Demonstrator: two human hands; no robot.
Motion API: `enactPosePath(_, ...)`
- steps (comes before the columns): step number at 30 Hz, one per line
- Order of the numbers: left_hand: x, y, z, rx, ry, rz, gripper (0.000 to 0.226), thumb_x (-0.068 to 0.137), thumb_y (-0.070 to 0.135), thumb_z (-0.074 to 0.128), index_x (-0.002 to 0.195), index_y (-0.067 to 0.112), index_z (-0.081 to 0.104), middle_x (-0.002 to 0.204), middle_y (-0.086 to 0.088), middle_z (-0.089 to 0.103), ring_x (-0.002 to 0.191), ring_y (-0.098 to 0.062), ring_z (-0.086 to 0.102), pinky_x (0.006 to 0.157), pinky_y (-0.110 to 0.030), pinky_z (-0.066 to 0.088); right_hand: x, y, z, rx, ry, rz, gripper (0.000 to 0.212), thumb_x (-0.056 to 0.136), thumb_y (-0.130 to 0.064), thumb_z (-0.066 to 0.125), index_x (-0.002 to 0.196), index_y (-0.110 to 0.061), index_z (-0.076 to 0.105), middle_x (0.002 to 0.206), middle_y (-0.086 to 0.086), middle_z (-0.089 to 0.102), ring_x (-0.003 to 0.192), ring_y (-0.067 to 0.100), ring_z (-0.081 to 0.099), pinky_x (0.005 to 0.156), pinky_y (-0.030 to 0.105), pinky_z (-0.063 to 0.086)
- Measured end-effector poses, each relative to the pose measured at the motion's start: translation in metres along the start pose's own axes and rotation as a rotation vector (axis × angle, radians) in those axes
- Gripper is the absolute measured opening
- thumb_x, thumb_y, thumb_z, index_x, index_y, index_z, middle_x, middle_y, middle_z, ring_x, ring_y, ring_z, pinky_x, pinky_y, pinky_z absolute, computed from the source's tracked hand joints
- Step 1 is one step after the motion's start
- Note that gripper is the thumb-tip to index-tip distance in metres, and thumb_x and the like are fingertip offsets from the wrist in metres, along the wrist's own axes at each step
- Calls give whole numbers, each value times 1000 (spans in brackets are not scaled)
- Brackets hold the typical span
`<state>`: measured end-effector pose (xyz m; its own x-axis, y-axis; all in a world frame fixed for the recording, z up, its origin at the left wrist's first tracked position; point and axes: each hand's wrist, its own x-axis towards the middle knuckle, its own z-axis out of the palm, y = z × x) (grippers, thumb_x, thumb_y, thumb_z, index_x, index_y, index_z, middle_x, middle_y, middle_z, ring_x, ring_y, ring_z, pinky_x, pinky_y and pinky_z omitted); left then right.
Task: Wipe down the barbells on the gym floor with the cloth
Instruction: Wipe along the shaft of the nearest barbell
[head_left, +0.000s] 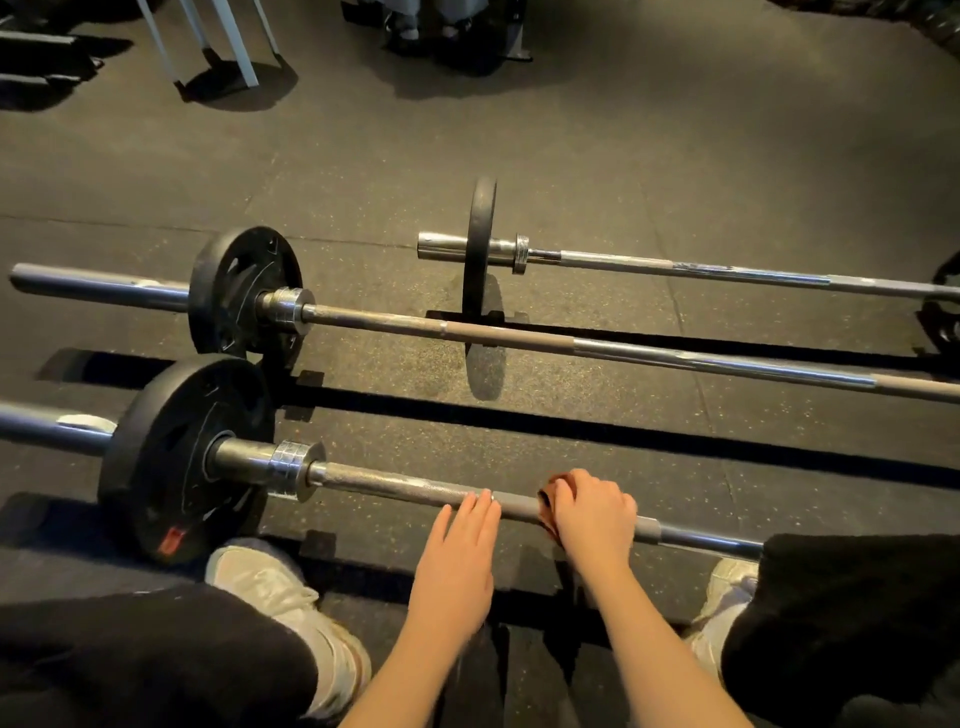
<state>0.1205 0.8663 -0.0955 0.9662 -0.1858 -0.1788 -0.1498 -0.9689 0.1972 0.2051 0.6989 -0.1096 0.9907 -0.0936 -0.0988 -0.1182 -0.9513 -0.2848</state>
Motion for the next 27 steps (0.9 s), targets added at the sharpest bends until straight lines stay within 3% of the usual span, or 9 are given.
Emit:
enactPosePath(2,0,-2,8,-27,-12,6,80,64,18,81,137,5,50,144,-11,48,132,-25,48,106,-43,38,-6,-3,8,65,94,100,24,91,-34,45,84,-23,66,80,-3,66,87,26,60,83,40,39)
enactPosePath(4,0,-6,12,-25,-6,32,81,61,17,83,135,4,52,142,-12,50,130,-27,49,104,-44,41,-17,-19,23,87,156,60,31,89,-38,40,84,-23,66,83,-3,65,90,25,58,90,45,42)
enactPosePath(6,1,-10,13,0,12,61,82,64,18,81,138,4,49,145,-13,47,134,-27,45,106,-45,37,-28,-36,32,119,156,-43,30,89,-40,39,88,-23,65,89,-5,63,96,22,54,96,46,40)
enactPosePath(10,2,-13,10,18,1,68,78,67,14,78,139,5,47,146,-13,45,135,-27,43,108,-44,32,-19,-27,28,52,136,-226,29,89,-41,40,82,-24,62,79,-4,62,80,22,55,77,37,40)
enactPosePath(14,0,-14,9,38,8,68,76,80,11,67,147,7,33,155,-11,29,143,-26,28,115,-43,17,-14,4,15,47,194,20,17,92,-30,53,81,-22,62,76,-1,61,79,25,55,77,40,40)
enactPosePath(16,-1,-16,10,52,0,82,75,82,12,64,149,7,29,157,-11,26,145,-26,24,115,-43,14,-28,-3,19,106,234,110,10,91,-29,58,86,-20,62,85,0,62,94,26,54,89,45,42)
enactPosePath(19,-3,-16,7,78,-16,80,74,86,15,60,150,7,23,157,-13,23,145,-27,22,115,-43,12,-39,-32,31,175,207,79,13,90,-32,59,89,-19,61,95,0,62,111,27,50,101,51,38)
enactPosePath(23,-1,-17,4,85,24,118,67,99,15,34,152,9,-6,161,-8,-8,149,-23,-6,119,-41,-6,-26,-23,21,123,64,-138,23,92,-36,45,90,-22,63,88,-4,61,92,19,53,86,37,41)
enactPosePath(27,-1,-16,-5,68,34,127,66,99,14,32,153,11,-5,162,-6,-7,149,-21,-7,118,-40,-8,-17,11,-1,96,92,86,25,97,-31,45,87,-19,64,83,-3,60,89,22,53,82,37,40)
